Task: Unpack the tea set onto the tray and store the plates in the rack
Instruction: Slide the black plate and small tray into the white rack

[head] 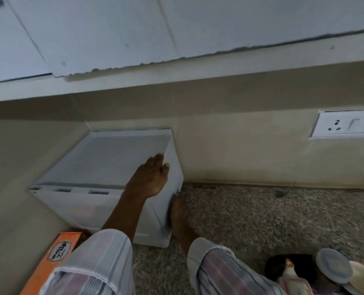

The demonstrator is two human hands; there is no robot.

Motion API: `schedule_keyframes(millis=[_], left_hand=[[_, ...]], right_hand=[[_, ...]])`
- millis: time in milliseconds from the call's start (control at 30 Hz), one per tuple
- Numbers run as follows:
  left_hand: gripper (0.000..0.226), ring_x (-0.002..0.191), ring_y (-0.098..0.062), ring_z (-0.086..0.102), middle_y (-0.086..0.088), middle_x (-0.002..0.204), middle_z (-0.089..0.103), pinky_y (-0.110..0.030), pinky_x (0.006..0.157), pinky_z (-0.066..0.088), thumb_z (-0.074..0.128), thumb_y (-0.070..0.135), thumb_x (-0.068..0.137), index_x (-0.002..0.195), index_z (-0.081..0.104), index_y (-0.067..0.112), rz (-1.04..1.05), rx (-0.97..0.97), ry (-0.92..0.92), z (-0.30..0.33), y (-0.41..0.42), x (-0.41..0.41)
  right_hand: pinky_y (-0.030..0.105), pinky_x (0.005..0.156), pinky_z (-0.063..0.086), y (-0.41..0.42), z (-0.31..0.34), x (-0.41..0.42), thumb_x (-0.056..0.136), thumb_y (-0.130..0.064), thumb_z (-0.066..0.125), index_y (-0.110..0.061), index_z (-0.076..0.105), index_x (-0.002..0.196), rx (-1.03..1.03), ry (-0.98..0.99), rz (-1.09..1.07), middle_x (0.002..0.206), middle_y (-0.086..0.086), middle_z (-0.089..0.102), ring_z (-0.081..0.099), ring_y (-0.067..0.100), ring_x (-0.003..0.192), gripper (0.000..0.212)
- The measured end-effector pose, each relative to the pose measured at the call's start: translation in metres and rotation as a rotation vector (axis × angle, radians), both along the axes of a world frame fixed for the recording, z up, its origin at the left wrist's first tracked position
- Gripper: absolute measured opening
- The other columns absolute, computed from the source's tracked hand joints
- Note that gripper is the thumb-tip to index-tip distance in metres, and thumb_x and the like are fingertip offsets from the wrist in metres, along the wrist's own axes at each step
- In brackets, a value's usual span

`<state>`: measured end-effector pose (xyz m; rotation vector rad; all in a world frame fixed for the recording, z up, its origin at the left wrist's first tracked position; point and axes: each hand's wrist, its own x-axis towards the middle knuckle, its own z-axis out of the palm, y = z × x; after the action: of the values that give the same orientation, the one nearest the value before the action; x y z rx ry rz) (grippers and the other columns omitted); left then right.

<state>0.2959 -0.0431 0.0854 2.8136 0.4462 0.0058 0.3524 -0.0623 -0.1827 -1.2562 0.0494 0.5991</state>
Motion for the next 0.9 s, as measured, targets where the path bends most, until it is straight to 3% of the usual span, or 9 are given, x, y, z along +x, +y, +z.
schedule_keyframes(millis=[100,200,400,500,567,633,733,767,900], left_hand=[[0.057,0.154,-0.019,0.003,-0.003,0.167,-0.001,-0.037,0.125,0.004,0.014,0.037,0.107,0.157,0.001,0.014,-0.016,0.021,0.112,-0.005,0.003,0.001],[0.059,0.154,-0.018,0.003,-0.002,0.167,-0.001,-0.038,0.126,0.004,0.013,0.040,0.106,0.157,-0.001,0.015,0.005,0.007,0.098,-0.009,0.007,0.005],[0.065,0.155,-0.022,0.001,0.000,0.167,-0.003,-0.043,0.125,0.007,0.006,0.045,0.101,0.158,0.001,0.014,-0.038,0.081,0.119,-0.013,0.012,0.008],[0.060,0.154,-0.020,0.003,-0.002,0.167,0.001,-0.042,0.125,0.006,0.014,0.041,0.105,0.158,0.001,0.014,-0.004,0.014,0.089,-0.011,0.013,0.008],[0.060,0.154,-0.020,0.004,-0.003,0.167,0.002,-0.042,0.126,0.007,0.015,0.041,0.105,0.158,0.001,0.015,-0.006,0.023,0.074,-0.010,0.009,0.006],[0.060,0.154,-0.019,0.004,-0.002,0.167,0.003,-0.043,0.125,0.007,0.014,0.042,0.105,0.157,0.001,0.015,0.000,0.011,0.072,-0.010,0.009,0.006],[0.063,0.154,-0.022,0.004,-0.001,0.167,0.001,-0.043,0.125,0.007,0.006,0.045,0.103,0.158,0.003,0.015,-0.017,0.045,0.097,-0.013,0.013,0.008],[0.064,0.154,-0.021,0.003,0.000,0.167,0.000,-0.042,0.125,0.007,0.004,0.046,0.102,0.158,0.003,0.015,-0.018,0.055,0.101,-0.014,0.013,0.009],[0.059,0.154,-0.015,0.006,0.002,0.167,0.004,-0.038,0.126,0.005,0.012,0.043,0.105,0.158,0.004,0.017,0.031,-0.001,0.063,-0.016,0.013,0.007]], right_hand=[[0.046,0.124,0.027,0.006,-0.002,0.006,0.089,-0.076,0.033,-0.027,0.035,0.155,0.058,-0.037,-0.054,0.158,-0.007,0.038,0.038,0.014,0.143,0.083],[0.047,0.123,0.029,0.028,-0.055,0.048,0.079,-0.092,0.034,-0.032,0.037,0.154,0.107,-0.025,-0.019,0.157,-0.008,0.042,0.041,0.014,0.142,0.095],[0.050,0.121,0.032,0.045,-0.044,0.090,0.075,-0.091,0.031,-0.026,0.040,0.152,0.066,-0.042,-0.114,0.156,0.001,0.044,0.043,0.020,0.141,0.102],[0.050,0.118,0.036,0.055,-0.045,0.082,0.068,-0.099,0.034,-0.031,0.046,0.148,0.073,0.014,-0.124,0.151,-0.001,0.050,0.049,0.020,0.136,0.106],[0.049,0.118,0.038,0.050,-0.038,0.064,0.073,-0.096,0.034,-0.030,0.045,0.149,0.134,0.049,-0.159,0.150,-0.001,0.052,0.050,0.019,0.134,0.101],[0.043,0.114,0.043,0.021,0.022,0.023,0.087,-0.083,0.034,-0.025,0.045,0.150,0.125,0.079,-0.144,0.147,-0.001,0.053,0.052,0.018,0.132,0.087],[0.018,0.088,0.052,0.004,0.053,-0.013,0.105,-0.055,0.030,-0.027,0.051,0.139,0.229,0.069,-0.169,0.129,-0.010,0.062,0.060,0.007,0.114,0.049],[0.016,0.089,0.052,0.003,0.049,-0.020,0.106,-0.054,0.030,-0.028,0.051,0.141,0.264,0.079,-0.165,0.130,-0.011,0.063,0.061,0.006,0.116,0.048],[0.046,0.114,0.042,0.014,0.010,-0.015,0.094,-0.075,0.038,-0.036,0.049,0.146,0.205,-0.001,-0.117,0.143,-0.007,0.059,0.055,0.016,0.132,0.066]])
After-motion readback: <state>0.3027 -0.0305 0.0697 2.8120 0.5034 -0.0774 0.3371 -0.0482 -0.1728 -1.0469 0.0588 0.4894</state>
